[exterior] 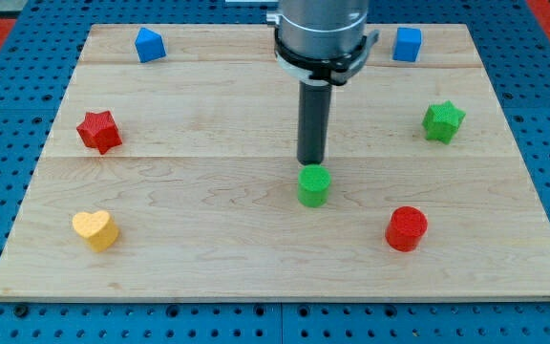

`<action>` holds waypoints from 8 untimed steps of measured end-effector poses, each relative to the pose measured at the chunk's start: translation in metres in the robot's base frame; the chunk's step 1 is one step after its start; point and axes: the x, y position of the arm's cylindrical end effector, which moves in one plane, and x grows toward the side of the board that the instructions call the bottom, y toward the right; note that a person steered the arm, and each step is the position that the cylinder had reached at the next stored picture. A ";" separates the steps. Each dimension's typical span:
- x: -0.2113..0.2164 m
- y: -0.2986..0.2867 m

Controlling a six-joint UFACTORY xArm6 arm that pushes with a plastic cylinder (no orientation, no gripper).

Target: Move the green circle towards the right of the yellow heart

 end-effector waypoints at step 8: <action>0.096 -0.055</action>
